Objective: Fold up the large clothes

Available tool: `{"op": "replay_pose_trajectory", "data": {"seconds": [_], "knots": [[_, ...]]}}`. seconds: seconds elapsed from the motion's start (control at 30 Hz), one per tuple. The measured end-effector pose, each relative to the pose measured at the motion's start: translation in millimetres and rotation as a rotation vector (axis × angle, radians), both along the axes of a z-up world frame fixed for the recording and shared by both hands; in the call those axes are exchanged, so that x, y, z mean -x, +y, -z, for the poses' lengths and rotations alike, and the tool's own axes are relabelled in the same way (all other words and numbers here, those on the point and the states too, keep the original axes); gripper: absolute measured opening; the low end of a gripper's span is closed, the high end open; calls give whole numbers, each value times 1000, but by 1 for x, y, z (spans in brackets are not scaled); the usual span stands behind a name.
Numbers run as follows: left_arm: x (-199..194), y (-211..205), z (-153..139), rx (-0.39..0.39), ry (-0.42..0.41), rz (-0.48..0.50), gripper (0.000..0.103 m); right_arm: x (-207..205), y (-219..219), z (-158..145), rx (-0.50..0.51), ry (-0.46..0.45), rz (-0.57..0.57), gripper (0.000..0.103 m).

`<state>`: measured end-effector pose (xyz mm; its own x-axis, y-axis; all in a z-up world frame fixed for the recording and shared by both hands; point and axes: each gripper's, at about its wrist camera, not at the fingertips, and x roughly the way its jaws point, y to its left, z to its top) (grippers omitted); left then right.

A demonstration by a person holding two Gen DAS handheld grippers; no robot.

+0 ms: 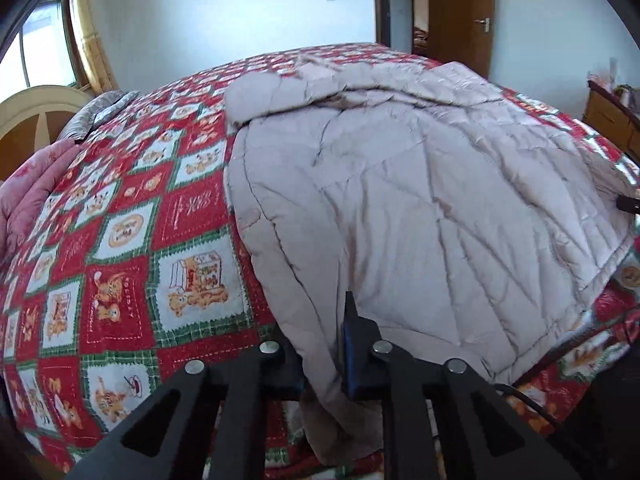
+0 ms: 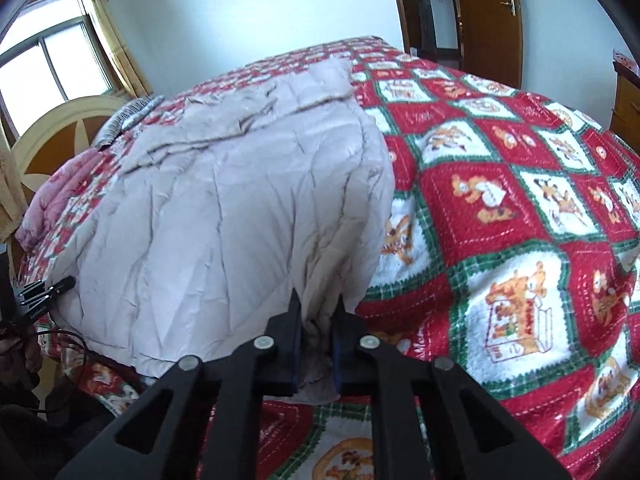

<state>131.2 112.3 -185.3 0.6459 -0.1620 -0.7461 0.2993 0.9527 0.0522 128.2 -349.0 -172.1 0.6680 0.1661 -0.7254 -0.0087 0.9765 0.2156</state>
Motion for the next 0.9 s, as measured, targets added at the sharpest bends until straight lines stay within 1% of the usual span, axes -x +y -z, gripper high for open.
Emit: {"op": "replay_pose_trajectory", "data": {"seconds": [0.1, 0.13, 0.23, 0.37, 0.43, 0.53, 0.6, 0.7, 0.73, 0.83, 0.9], "knots": [[13, 5, -25, 79, -33, 34, 9, 9, -2, -14, -36, -39, -6, 13], [19, 7, -37, 101, -56, 51, 9, 13, -3, -21, -49, -57, -8, 13], [30, 12, -67, 139, -119, 73, 8, 26, -6, -42, -85, -110, -19, 13], [34, 28, -106, 245, -178, 73, 8, 34, -12, -71, -138, -179, -27, 13], [29, 31, -121, 268, -212, 87, 8, 29, -15, -88, -154, -220, -37, 13], [1, 33, -133, 276, -255, 82, 8, 9, -19, -108, -147, -279, -31, 12], [-20, 39, -138, 291, -281, 64, 9, -14, -24, -119, -169, -310, -9, 12], [-57, 46, -139, 300, -321, -8, 15, -46, -24, -131, -188, -363, 23, 12], [-67, 46, -140, 298, -341, -18, 15, -56, -22, -133, -181, -377, 33, 12], [-91, 32, -140, 253, -397, -56, 15, -89, -9, -137, -127, -426, 72, 12], [-109, 23, -139, 245, -414, -81, 16, -113, -4, -136, -114, -436, 94, 12]]}}
